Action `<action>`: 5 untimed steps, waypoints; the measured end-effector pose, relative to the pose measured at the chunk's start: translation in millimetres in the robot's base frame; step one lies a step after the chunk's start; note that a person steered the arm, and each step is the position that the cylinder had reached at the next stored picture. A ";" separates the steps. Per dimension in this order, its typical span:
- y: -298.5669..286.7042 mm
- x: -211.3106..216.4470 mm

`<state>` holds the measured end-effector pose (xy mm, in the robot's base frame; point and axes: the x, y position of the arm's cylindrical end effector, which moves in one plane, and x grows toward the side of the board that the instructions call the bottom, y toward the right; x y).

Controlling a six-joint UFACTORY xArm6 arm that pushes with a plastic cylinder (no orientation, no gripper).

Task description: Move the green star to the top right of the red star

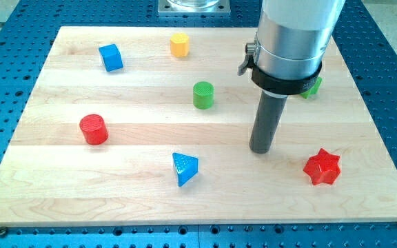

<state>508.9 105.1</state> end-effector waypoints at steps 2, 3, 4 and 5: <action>84.1 -44.3; 140.4 -118.2; 161.2 -173.6; 104.3 -123.6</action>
<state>385.3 209.4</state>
